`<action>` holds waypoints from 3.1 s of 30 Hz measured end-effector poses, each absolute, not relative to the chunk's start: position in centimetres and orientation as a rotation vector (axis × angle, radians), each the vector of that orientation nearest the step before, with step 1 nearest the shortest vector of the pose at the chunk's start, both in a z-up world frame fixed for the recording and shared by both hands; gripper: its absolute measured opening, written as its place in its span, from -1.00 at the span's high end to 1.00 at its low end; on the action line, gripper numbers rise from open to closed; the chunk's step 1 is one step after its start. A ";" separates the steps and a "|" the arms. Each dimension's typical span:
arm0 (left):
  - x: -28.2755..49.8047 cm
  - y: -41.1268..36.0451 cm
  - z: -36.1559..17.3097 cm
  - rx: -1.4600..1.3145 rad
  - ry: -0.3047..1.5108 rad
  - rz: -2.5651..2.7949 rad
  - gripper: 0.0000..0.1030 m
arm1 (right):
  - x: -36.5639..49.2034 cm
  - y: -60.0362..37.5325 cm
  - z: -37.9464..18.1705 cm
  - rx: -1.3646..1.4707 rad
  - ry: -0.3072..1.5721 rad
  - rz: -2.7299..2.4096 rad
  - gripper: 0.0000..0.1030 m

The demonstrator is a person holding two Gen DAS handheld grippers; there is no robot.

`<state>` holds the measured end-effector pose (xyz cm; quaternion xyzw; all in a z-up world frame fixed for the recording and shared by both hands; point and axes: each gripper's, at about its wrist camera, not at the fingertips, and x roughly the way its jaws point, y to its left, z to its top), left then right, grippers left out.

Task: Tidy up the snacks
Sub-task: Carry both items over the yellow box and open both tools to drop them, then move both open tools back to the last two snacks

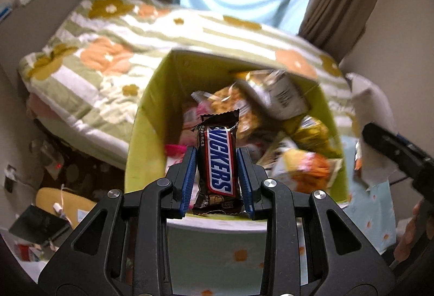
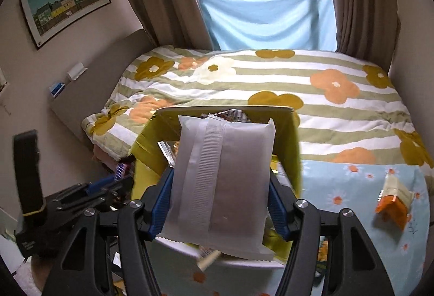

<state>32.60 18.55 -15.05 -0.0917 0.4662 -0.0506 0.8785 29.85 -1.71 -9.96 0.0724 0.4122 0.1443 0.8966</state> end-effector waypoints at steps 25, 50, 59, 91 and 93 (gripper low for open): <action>35.2 19.5 -17.9 -0.132 1.092 -0.142 -0.99 | 32.9 -1.8 -13.3 0.149 0.994 0.321 -0.85; 34.8 16.0 -18.6 -0.086 1.105 -0.225 -0.99 | 28.1 -9.9 -12.6 0.193 0.926 0.120 -0.99; 32.5 10.6 -15.5 -0.087 1.031 -0.165 -0.99 | 27.0 -18.6 -12.0 0.211 0.890 0.100 -0.99; 27.0 -15.6 -26.8 0.070 1.188 -0.353 -0.52 | 31.4 -38.1 -22.5 0.044 1.059 0.334 -0.99; 27.7 -15.7 -28.4 0.085 1.220 -0.345 -0.49 | 31.8 -37.9 -23.7 0.036 1.085 0.354 -0.99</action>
